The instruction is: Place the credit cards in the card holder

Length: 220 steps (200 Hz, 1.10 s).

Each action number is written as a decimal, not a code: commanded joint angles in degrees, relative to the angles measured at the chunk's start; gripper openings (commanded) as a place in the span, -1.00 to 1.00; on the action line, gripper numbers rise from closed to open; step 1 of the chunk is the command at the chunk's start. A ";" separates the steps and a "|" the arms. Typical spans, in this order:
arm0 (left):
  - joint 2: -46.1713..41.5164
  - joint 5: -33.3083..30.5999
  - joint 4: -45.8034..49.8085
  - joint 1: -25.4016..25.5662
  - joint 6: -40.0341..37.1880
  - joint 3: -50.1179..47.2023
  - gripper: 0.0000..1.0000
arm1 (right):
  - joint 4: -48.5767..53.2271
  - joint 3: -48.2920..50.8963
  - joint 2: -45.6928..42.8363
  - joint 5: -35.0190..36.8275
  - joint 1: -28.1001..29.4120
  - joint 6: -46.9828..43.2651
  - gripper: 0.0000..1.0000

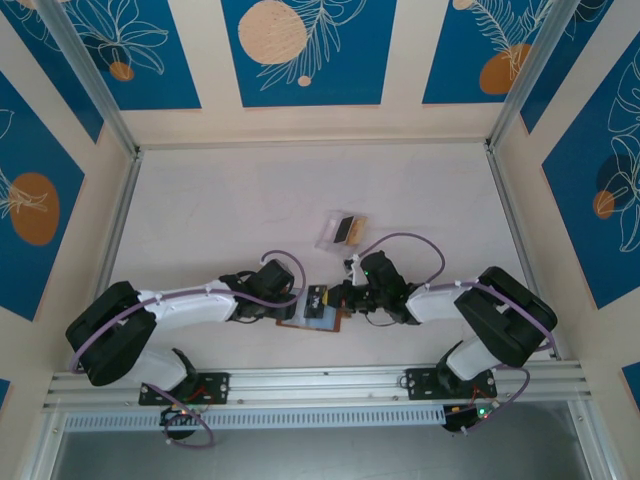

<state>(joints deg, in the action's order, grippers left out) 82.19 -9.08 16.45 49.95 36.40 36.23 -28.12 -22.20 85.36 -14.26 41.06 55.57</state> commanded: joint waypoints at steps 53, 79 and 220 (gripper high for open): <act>3.75 0.91 1.07 0.58 0.71 -2.97 0.29 | -2.17 4.09 -2.30 8.15 4.70 2.88 -1.00; 4.08 1.00 0.80 0.58 0.75 -2.99 0.29 | -3.31 3.58 -0.62 8.54 5.48 3.31 -1.00; 3.56 1.52 0.36 0.61 0.86 -3.19 0.29 | -3.26 -0.17 4.15 8.75 6.93 3.66 -1.00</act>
<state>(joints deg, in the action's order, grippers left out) 82.35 -9.32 15.86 49.98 37.04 36.14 -31.77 -21.19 87.42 -6.20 47.46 59.00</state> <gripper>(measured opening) 0.645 0.066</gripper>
